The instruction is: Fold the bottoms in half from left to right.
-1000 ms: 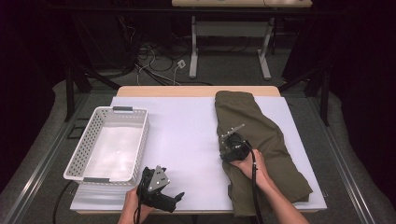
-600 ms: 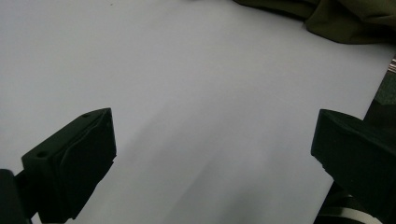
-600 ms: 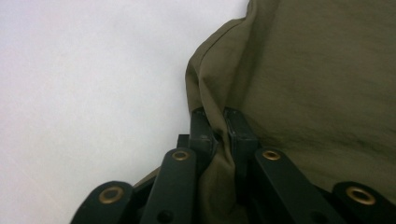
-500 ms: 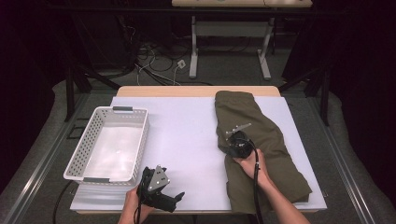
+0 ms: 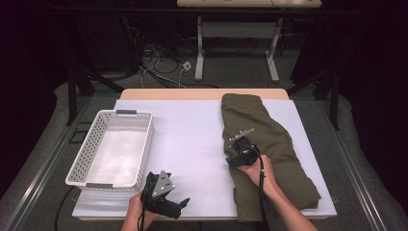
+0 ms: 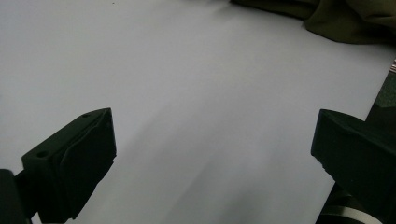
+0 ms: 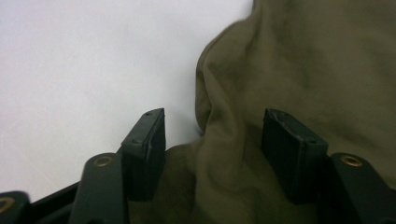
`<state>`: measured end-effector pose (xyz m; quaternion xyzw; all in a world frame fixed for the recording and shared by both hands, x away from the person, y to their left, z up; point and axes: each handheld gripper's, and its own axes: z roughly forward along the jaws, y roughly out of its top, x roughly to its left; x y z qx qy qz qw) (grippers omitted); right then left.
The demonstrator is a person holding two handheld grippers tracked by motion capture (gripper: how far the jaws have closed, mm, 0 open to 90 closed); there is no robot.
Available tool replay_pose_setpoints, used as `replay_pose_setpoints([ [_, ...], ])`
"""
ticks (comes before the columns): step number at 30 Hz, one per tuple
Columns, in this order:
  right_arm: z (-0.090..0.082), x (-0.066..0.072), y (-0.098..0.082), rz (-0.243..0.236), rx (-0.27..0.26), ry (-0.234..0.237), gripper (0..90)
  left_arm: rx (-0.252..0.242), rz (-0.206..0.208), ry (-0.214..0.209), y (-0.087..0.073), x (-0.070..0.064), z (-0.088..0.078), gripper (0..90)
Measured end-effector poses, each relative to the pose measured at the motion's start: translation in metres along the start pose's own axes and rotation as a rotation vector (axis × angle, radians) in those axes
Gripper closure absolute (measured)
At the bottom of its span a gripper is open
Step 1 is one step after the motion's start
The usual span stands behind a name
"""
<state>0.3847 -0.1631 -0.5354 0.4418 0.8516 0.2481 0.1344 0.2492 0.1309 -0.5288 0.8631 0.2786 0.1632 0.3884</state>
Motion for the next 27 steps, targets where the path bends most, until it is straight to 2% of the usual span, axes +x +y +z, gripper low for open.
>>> replay_pose_setpoints([
  [1, 0.002, -0.001, -0.001, -0.004, 0.020, 0.002, 47.0, 0.000, 0.003, 0.002, 0.000, 0.000, 0.000, 0.0],
  [2, 0.003, -0.001, -0.001, 0.011, 0.041, 0.006, 53.6, -0.001, 0.002, 0.002, 0.000, 0.000, 0.000, 0.0],
  [3, 0.006, -0.002, -0.004, 0.011, 0.002, -0.009, 56.1, 0.005, -0.002, -0.003, 0.000, 0.000, -0.001, 0.0],
  [5, 0.005, -0.004, -0.004, 0.021, 0.007, -0.015, 64.8, 0.006, -0.004, -0.003, 0.000, 0.001, 0.000, 0.0],
  [6, 0.006, -0.004, -0.005, 0.017, -0.016, -0.018, 68.1, 0.012, -0.002, -0.006, 0.000, 0.001, 0.000, 0.0],
  [8, 0.005, -0.002, -0.005, -0.004, -0.006, -0.030, 76.1, 0.011, -0.004, -0.008, 0.000, 0.001, 0.000, 0.0],
  [10, 0.006, -0.001, -0.005, -0.005, -0.020, -0.039, 80.5, 0.000, -0.001, 0.000, 0.000, 0.001, 0.000, 0.0],
  [13, 0.008, -0.006, -0.005, 0.048, -0.060, -0.005, 83.3, 0.004, -0.005, -0.003, 0.000, 0.001, -0.001, 0.0],
  [14, 0.006, -0.008, -0.004, 0.067, -0.058, 0.004, 83.6, 0.004, -0.007, -0.002, 0.000, 0.001, -0.001, 0.0],
  [18, 0.001, -0.014, 0.002, 0.134, -0.138, 0.011, 83.9, 0.015, 0.001, -0.007, 0.000, 0.000, 0.000, 0.0],
  [20, 0.002, -0.014, 0.004, 0.135, -0.136, -0.002, 83.7, 0.011, 0.003, -0.004, 0.000, 0.001, 0.001, 0.0],
  [23, 0.008, -0.012, 0.003, 0.114, -0.091, -0.028, 79.8, 0.012, -0.002, -0.010, 0.000, 0.001, 0.000, 0.0],
  [24, 0.007, -0.010, 0.003, 0.098, -0.084, -0.034, 72.1, 0.014, -0.002, -0.010, 0.000, 0.000, 0.000, 0.0],
  [25, 0.005, -0.007, 0.004, 0.090, -0.062, -0.045, 60.1, 0.009, -0.003, -0.007, 0.000, 0.000, 0.000, 0.0],
  [26, 0.002, -0.004, 0.003, 0.072, -0.057, -0.038, 51.8, 0.002, -0.005, -0.003, -0.001, 0.001, 0.001, 0.0],
  [27, 0.000, -0.002, 0.003, 0.061, -0.060, -0.032, 48.0, 0.002, -0.007, -0.003, -0.001, 0.001, 0.000, 0.0],
])
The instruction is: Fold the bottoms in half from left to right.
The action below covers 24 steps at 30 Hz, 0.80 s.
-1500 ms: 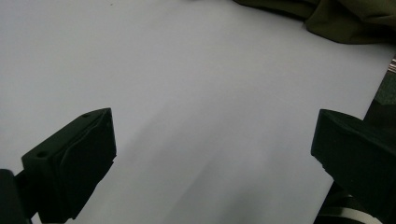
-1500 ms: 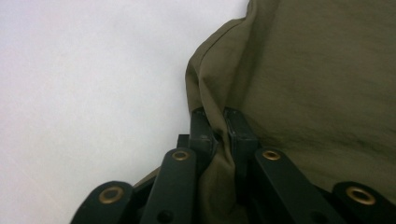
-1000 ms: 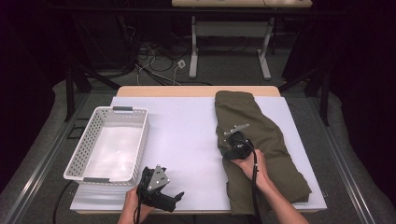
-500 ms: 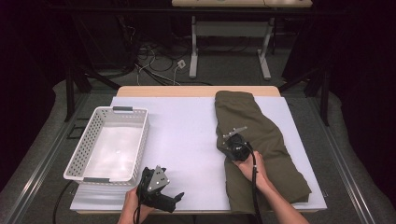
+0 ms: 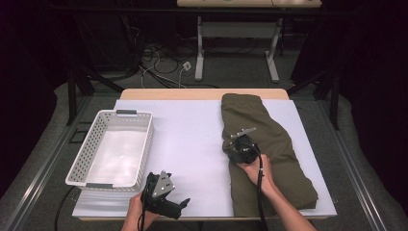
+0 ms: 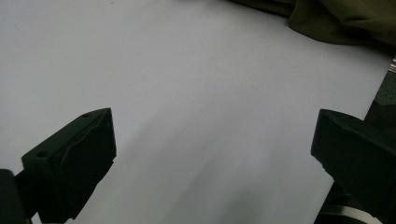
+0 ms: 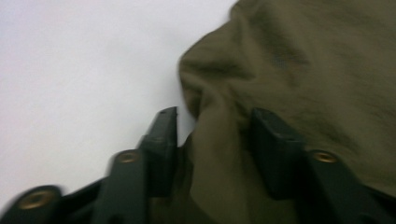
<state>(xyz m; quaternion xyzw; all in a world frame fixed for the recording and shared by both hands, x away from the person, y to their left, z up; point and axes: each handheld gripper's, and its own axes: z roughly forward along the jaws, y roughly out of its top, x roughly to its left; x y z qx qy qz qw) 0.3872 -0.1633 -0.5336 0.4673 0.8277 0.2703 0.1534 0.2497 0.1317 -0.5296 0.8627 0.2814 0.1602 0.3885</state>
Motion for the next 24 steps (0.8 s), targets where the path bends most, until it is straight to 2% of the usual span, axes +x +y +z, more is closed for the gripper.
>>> replay_pose_setpoints([
  [2, 0.000, 0.003, -0.001, -0.015, 0.028, 0.020, 39.6, 0.000, -0.002, 0.000, 0.000, 0.000, 0.000, 0.0],
  [3, 0.002, 0.004, -0.002, -0.020, 0.039, 0.028, 40.3, -0.003, 0.007, 0.006, 0.000, 0.000, 0.000, 0.0],
  [4, 0.003, 0.005, -0.002, -0.026, 0.072, 0.031, 42.8, -0.002, 0.007, 0.005, 0.000, -0.001, -0.001, 0.0],
  [6, 0.008, 0.005, -0.005, -0.022, 0.069, 0.007, 53.6, 0.009, 0.012, -0.005, 0.001, 0.000, -0.002, 0.0],
  [7, 0.008, 0.004, -0.005, -0.017, 0.047, -0.009, 60.7, -0.003, 0.009, 0.003, 0.000, -0.001, -0.001, 0.0],
  [9, 0.008, 0.003, -0.006, -0.011, 0.031, -0.014, 71.8, -0.003, 0.007, 0.001, 0.000, -0.001, -0.001, 0.0],
  [10, 0.009, 0.003, -0.008, -0.009, 0.002, -0.010, 76.8, -0.004, 0.003, 0.002, 0.001, -0.001, 0.000, 0.0],
  [11, 0.007, 0.003, -0.008, -0.019, 0.024, -0.029, 80.2, -0.003, 0.006, 0.001, 0.001, -0.001, 0.000, 0.0],
  [12, 0.008, 0.004, -0.008, -0.020, 0.019, -0.028, 82.0, 0.000, 0.000, -0.004, 0.000, -0.001, 0.000, 0.0],
  [14, 0.007, 0.004, -0.007, -0.012, 0.017, -0.023, 83.3, -0.004, 0.012, 0.004, 0.000, -0.001, -0.001, 0.0],
  [15, 0.008, 0.003, -0.007, -0.003, -0.002, -0.012, 83.5, 0.010, 0.012, -0.006, 0.001, 0.000, -0.002, 0.0],
  [16, 0.007, 0.003, -0.006, 0.005, 0.007, -0.005, 83.6, 0.005, 0.011, -0.002, 0.001, 0.000, -0.002, 0.0],
  [21, 0.007, 0.001, 0.001, 0.072, -0.044, 0.046, 83.7, 0.007, 0.002, -0.005, 0.001, 0.000, 0.000, 0.0],
  [24, 0.010, 0.001, 0.005, 0.081, -0.040, 0.051, 83.6, -0.001, 0.003, 0.005, 0.000, 0.000, 0.000, 0.0],
])
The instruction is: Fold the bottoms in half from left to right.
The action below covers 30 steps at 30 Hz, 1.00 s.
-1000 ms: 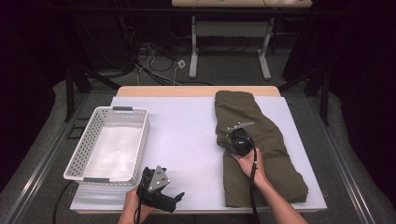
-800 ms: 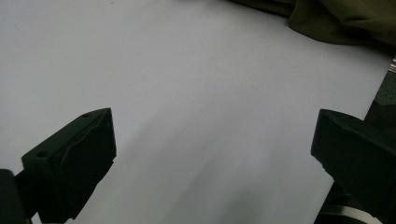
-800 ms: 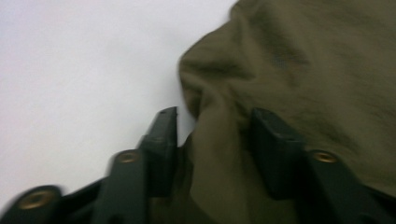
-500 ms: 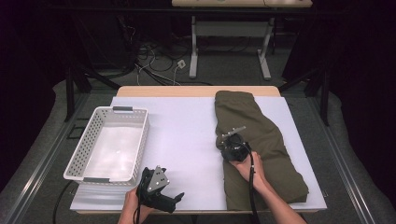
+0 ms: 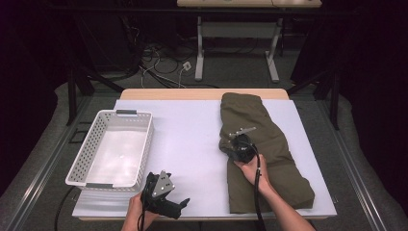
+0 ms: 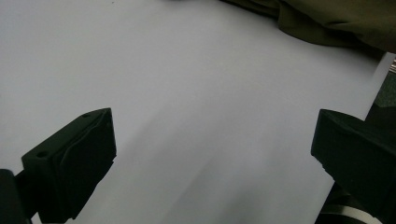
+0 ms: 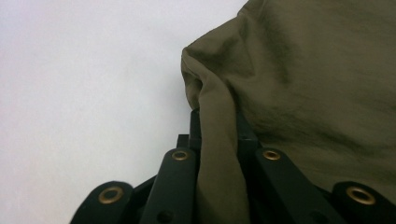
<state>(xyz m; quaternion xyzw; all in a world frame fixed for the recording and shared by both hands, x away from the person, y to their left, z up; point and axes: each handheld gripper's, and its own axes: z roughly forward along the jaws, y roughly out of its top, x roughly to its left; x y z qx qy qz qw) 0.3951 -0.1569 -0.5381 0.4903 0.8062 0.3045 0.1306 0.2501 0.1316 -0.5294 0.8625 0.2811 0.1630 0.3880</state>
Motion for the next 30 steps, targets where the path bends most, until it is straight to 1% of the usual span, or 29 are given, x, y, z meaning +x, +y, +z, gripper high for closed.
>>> replay_pose_setpoints([
  [1, 0.001, 0.000, 0.001, -0.001, 0.006, -0.005, 83.6, 0.000, 0.001, 0.001, 0.000, 0.000, 0.000, 0.0],
  [2, 0.003, 0.001, 0.003, 0.010, 0.005, 0.005, 83.5, 0.008, -0.001, -0.007, 0.000, 0.000, 0.000, 0.0],
  [4, 0.004, 0.001, 0.005, 0.022, 0.015, -0.001, 83.5, 0.009, -0.002, -0.009, 0.000, 0.000, 0.000, 0.0],
  [5, 0.006, 0.001, 0.006, 0.031, 0.009, 0.008, 83.5, 0.010, -0.002, -0.008, 0.001, 0.000, 0.001, 0.0],
  [6, 0.006, 0.001, 0.007, 0.038, 0.020, 0.010, 83.6, 0.010, -0.005, -0.009, 0.000, 0.000, 0.001, 0.0],
  [7, 0.007, 0.001, 0.008, 0.046, 0.013, 0.017, 83.5, 0.018, -0.005, -0.013, 0.001, 0.000, 0.001, 0.0],
  [8, 0.008, 0.002, 0.010, 0.051, 0.018, 0.017, 83.5, 0.018, -0.005, -0.013, 0.001, 0.000, 0.001, 0.0],
  [9, 0.010, 0.003, 0.012, 0.059, 0.014, 0.028, 83.5, 0.016, -0.003, -0.011, 0.000, 0.001, 0.001, 0.0],
  [10, 0.011, 0.004, 0.014, 0.063, 0.016, 0.024, 83.5, 0.014, -0.002, -0.010, 0.000, 0.001, 0.001, 0.0],
  [12, 0.015, 0.006, 0.019, 0.073, 0.013, 0.034, 83.5, 0.013, -0.004, -0.010, 0.000, 0.001, 0.001, 0.0],
  [13, 0.017, 0.009, 0.021, 0.079, 0.016, 0.029, 83.5, 0.013, -0.007, -0.011, 0.000, 0.001, 0.001, 0.0],
  [14, 0.019, 0.010, 0.022, 0.069, 0.021, 0.029, 83.5, 0.013, -0.007, -0.011, 0.000, 0.001, 0.000, 0.0],
  [15, 0.022, 0.012, 0.023, 0.077, 0.021, 0.034, 83.5, 0.005, -0.010, -0.005, -0.001, 0.001, 0.001, 0.0],
  [20, 0.026, 0.020, 0.027, 0.057, 0.021, 0.037, 83.5, 0.005, -0.008, -0.007, -0.001, 0.002, 0.001, 0.0],
  [21, 0.026, 0.022, 0.028, 0.061, 0.029, 0.042, 83.4, 0.005, -0.011, -0.006, -0.001, 0.001, 0.001, 0.0],
  [22, 0.027, 0.023, 0.028, 0.053, 0.013, 0.038, 83.4, 0.005, -0.009, -0.006, -0.001, 0.001, 0.001, 0.0],
  [23, 0.026, 0.025, 0.029, 0.058, 0.026, 0.050, 83.5, 0.007, -0.008, -0.006, -0.001, 0.001, 0.001, 0.0],
  [24, 0.027, 0.026, 0.030, 0.056, 0.026, 0.041, 83.4, 0.007, -0.009, -0.007, -0.001, 0.001, 0.001, 0.0],
  [26, 0.027, 0.028, 0.031, 0.060, 0.035, 0.053, 83.5, 0.008, -0.006, -0.005, -0.001, 0.001, 0.001, 0.0],
  [27, 0.030, 0.029, 0.031, 0.054, 0.009, 0.056, 83.5, 0.007, -0.007, -0.006, -0.001, 0.002, 0.001, 0.0],
  [29, 0.030, 0.031, 0.033, 0.052, 0.017, 0.065, 83.5, 0.006, -0.007, -0.005, -0.001, 0.002, 0.001, 0.0],
  [30, 0.030, 0.032, 0.034, 0.049, 0.022, 0.060, 83.5, 0.007, -0.006, -0.005, -0.001, 0.002, 0.001, 0.0],
])
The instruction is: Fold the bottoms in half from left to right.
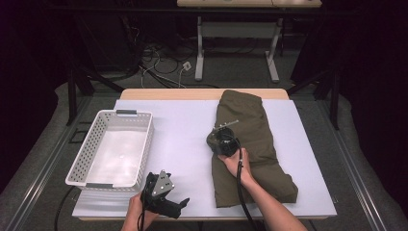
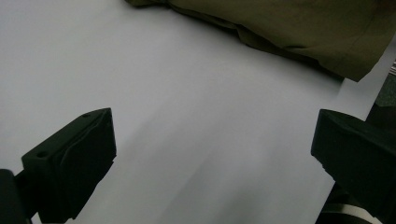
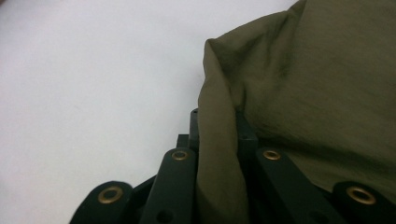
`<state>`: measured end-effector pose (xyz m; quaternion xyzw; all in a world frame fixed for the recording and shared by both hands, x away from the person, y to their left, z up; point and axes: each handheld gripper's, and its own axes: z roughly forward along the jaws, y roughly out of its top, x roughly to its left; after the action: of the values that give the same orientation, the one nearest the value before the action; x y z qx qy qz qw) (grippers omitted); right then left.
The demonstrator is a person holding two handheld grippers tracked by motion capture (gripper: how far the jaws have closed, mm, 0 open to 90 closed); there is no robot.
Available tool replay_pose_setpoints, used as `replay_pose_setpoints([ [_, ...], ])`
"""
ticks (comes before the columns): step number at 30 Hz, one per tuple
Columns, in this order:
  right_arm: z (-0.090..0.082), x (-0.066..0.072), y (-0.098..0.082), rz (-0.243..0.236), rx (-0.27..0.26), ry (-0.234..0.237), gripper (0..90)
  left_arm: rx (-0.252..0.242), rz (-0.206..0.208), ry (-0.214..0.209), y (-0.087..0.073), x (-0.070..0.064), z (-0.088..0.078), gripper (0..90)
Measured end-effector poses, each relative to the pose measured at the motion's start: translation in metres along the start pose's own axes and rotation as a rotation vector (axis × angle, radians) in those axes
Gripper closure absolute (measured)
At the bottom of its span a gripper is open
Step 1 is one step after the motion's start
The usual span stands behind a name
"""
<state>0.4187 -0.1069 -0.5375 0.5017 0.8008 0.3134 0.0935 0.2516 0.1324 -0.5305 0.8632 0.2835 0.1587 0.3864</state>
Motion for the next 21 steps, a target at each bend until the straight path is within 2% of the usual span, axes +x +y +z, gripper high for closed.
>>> replay_pose_setpoints([
  [4, 0.002, 0.006, 0.003, -0.002, 0.003, 0.018, 83.4, 0.000, 0.000, -0.002, 0.000, 0.000, 0.000, 0.0],
  [7, 0.003, 0.010, 0.004, -0.023, 0.001, 0.015, 83.4, 0.000, -0.002, -0.005, 0.000, 0.000, 0.000, 0.0],
  [8, 0.004, 0.013, 0.005, -0.017, 0.000, 0.015, 83.4, 0.000, -0.003, -0.006, 0.000, 0.000, 0.000, 0.0],
  [12, 0.006, 0.011, 0.004, -0.029, 0.022, 0.031, 80.8, 0.004, -0.009, -0.012, -0.001, 0.000, 0.000, 0.0],
  [13, 0.003, 0.010, 0.004, -0.033, 0.039, 0.028, 75.8, 0.004, -0.009, -0.012, -0.001, 0.000, 0.000, 0.0],
  [14, 0.001, 0.010, 0.003, -0.025, 0.015, 0.044, 67.8, 0.004, -0.009, -0.010, -0.001, 0.000, 0.001, 0.0],
  [17, -0.015, 0.010, 0.002, -0.102, -0.024, 0.044, 46.6, 0.004, -0.006, -0.008, -0.001, 0.000, 0.001, 0.0],
  [18, -0.023, 0.008, 0.002, -0.114, -0.023, 0.050, 41.5, 0.006, -0.003, -0.006, -0.001, 0.000, 0.001, 0.0],
  [19, -0.028, 0.007, 0.000, -0.113, -0.047, 0.063, 35.5, 0.007, 0.000, -0.006, 0.000, 0.000, 0.001, 0.0],
  [21, -0.043, 0.001, -0.003, -0.134, -0.050, 0.058, 29.8, 0.005, 0.001, -0.009, 0.000, -0.001, 0.001, 0.0],
])
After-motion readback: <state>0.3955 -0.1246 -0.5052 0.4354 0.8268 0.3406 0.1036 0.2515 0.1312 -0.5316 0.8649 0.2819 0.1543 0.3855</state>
